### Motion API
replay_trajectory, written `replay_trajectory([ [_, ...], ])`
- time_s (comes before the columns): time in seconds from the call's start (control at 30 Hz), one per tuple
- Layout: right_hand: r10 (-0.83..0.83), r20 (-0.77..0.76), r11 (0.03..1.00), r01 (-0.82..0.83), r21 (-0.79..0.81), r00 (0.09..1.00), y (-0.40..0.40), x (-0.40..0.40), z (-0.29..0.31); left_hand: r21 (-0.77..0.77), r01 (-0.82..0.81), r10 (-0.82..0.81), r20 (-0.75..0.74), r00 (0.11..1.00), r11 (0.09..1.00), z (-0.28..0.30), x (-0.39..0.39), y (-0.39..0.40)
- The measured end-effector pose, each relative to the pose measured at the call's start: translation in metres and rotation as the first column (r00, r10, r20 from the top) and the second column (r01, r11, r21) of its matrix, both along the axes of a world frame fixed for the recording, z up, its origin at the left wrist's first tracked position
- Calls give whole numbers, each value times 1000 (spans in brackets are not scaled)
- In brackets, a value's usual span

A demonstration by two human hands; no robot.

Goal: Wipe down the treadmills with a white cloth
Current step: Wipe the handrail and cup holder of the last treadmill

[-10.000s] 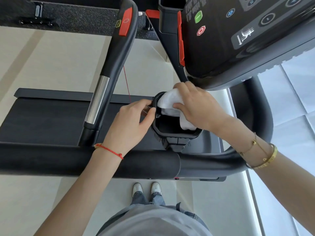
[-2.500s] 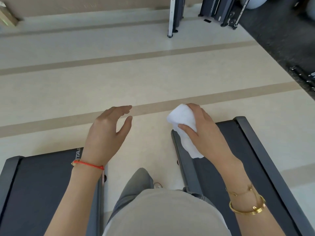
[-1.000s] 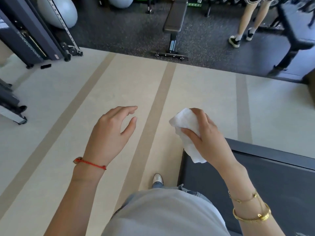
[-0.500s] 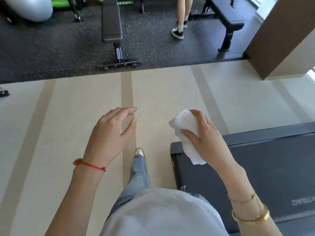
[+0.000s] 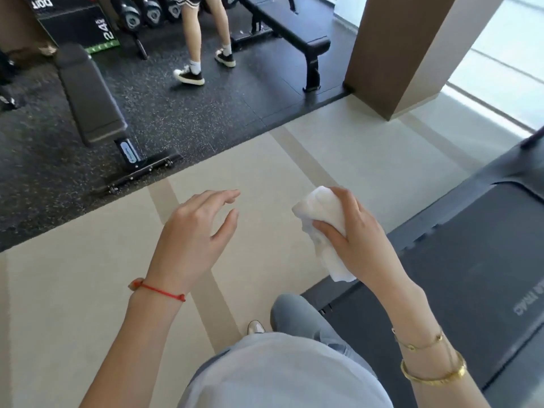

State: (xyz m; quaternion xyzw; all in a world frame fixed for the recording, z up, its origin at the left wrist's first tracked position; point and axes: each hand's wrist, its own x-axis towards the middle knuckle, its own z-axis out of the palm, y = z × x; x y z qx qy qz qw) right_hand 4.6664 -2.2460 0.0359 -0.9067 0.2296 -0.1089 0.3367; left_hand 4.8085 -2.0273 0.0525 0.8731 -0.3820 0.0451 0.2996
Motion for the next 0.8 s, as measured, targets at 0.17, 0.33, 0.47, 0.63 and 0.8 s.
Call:
replay_trajectory([
  [0.17,-169,9,986,169,-10,986,-28,39,2,23,192,-192,-17,981,981,-1,75,-58],
  [0.33,-292,4,956,292,-13,956,-75,74,-8,16,305,-305,-9,952,952,-9,135,-129],
  [0.47,-358,-7,934,358,-2,934,-128,104,-13,7,379,-379,-17,925,925,-14,176,-199],
  [0.63,-449,-3,893,449,-15,894,-216,139,-4,4,464,-464,-30,886,886,-2,221,-309],
  [0.8,-532,14,846,532,-31,847,-304,168,11,-3,563,-563,-17,826,827,11,258,-422],
])
